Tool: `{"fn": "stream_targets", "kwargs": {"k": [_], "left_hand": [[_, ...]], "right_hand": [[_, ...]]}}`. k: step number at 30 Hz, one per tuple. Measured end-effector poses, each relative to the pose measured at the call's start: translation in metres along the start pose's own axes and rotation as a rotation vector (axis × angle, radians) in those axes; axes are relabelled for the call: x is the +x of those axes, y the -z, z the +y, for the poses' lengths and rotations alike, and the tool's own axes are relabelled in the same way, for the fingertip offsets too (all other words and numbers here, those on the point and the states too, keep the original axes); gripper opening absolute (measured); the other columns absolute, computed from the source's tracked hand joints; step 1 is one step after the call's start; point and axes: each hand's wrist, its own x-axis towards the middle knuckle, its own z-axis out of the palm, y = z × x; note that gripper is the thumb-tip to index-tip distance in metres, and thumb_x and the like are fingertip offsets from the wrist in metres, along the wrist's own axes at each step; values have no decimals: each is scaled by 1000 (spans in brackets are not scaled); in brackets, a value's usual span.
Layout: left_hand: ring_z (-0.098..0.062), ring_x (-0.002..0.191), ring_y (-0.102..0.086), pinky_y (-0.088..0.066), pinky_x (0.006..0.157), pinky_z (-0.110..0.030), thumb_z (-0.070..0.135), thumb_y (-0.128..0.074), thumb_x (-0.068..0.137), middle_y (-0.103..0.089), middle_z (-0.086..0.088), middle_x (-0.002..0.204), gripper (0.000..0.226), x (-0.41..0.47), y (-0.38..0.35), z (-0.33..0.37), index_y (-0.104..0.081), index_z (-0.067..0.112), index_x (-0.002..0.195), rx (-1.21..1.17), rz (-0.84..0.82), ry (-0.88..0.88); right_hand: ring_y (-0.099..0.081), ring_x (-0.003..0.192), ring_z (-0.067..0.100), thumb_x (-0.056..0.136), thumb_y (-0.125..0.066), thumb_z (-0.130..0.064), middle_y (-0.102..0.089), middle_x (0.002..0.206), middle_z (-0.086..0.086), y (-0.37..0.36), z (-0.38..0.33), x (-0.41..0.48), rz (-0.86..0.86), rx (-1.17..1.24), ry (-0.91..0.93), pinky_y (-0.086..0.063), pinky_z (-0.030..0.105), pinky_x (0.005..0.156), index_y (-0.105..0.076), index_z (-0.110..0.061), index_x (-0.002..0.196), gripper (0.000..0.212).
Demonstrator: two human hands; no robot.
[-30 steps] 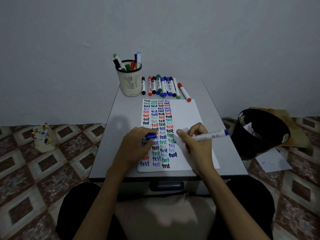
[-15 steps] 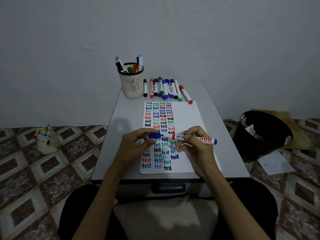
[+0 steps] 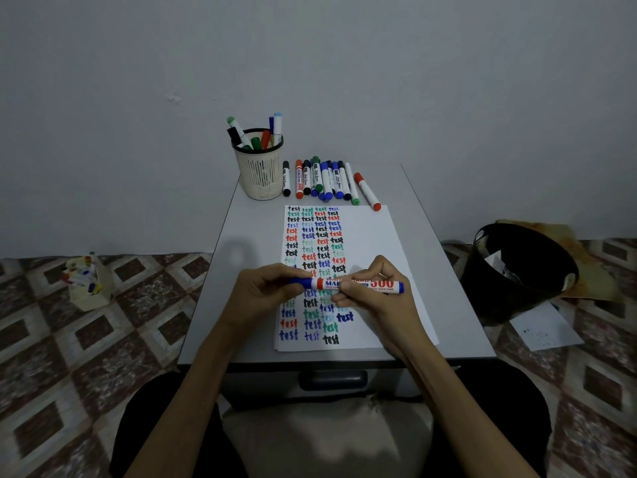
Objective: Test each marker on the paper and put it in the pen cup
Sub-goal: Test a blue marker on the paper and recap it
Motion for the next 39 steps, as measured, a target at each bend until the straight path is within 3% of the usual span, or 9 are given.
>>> {"fn": "stream_targets", "kwargs": {"k": [8, 12, 14, 17, 22, 26, 33, 36, 39], "left_hand": [[-24, 98, -65, -57, 76, -34, 16, -67, 82, -69, -1, 101, 16, 2, 2, -8, -69, 19, 98, 88, 33, -66], [-22, 98, -65, -56, 72, -26, 33, -64, 82, -69, -5, 101, 30, 4, 3, -5, -67, 9, 98, -37, 119, -85], [-17, 95, -65, -53, 70, -20, 21, -60, 89, -69, -3, 98, 24, 5, 5, -4, -62, -1, 99, -40, 181, -100], [-8, 84, -63, -49, 66, -15, 9, -55, 91, -68, 6, 89, 16, 5, 5, -5, -59, -4, 100, -24, 241, -94], [-10, 75, -55, -48, 67, -18, 37, -58, 79, -62, 8, 82, 36, 9, 8, -11, -60, 6, 98, -63, 449, -60], [-5, 78, -58, -48, 70, -17, 22, -63, 86, -63, 7, 90, 14, 9, 6, -13, -59, 18, 99, -3, 516, -14], [4, 102, -56, -45, 84, -11, 29, -57, 87, -58, 14, 113, 48, 13, 3, -19, -38, 29, 132, 198, 501, 68], [5, 116, -47, -41, 97, -23, 39, -50, 82, -51, 16, 125, 58, 13, -1, -21, -35, 30, 138, 327, 422, 123], [3, 121, -40, -39, 104, -33, 40, -49, 82, -44, 20, 130, 58, 14, -4, -23, -37, 29, 138, 411, 379, 137]], "right_hand": [[-71, 74, 34, 78, -71, 1, -70, 86, 28, 3, -4, 4, -43, 42, -115, -59, 32, 66, -57, -6, 75, 16], [-69, 93, 38, 86, -70, -20, -67, 108, 28, 3, -23, 22, -304, 54, -235, -60, 39, 74, -51, -5, 93, 25], [-68, 93, 38, 80, -73, -38, -65, 112, 28, 1, -34, 36, -465, 26, -275, -60, 41, 74, -48, -6, 101, 45], [-69, 84, 34, 82, -70, -36, -67, 107, 26, -8, -49, 54, -547, -123, -321, -60, 39, 70, -48, -5, 104, 44], [-70, 82, 31, 90, -63, -8, -72, 96, 19, -19, -59, 85, -639, -547, -324, -59, 41, 77, -55, -3, 104, 17], [-68, 69, 12, 86, -70, -18, -74, 80, 1, -37, -47, 104, -698, -1028, -96, -54, 24, 67, -67, -15, 101, 16], [-61, 77, 12, 91, -62, -16, -61, 83, -3, -65, -35, 157, -542, -1472, 247, -55, 30, 78, -62, -14, 92, 2], [-64, 75, 21, 92, -60, -13, -65, 85, 6, -72, -45, 195, -254, -1214, 365, -57, 38, 77, -60, -9, 104, 13], [-67, 68, 25, 92, -59, -8, -66, 77, 13, -87, -60, 231, -68, -855, 519, -60, 41, 66, -39, -16, 137, 50]]}}
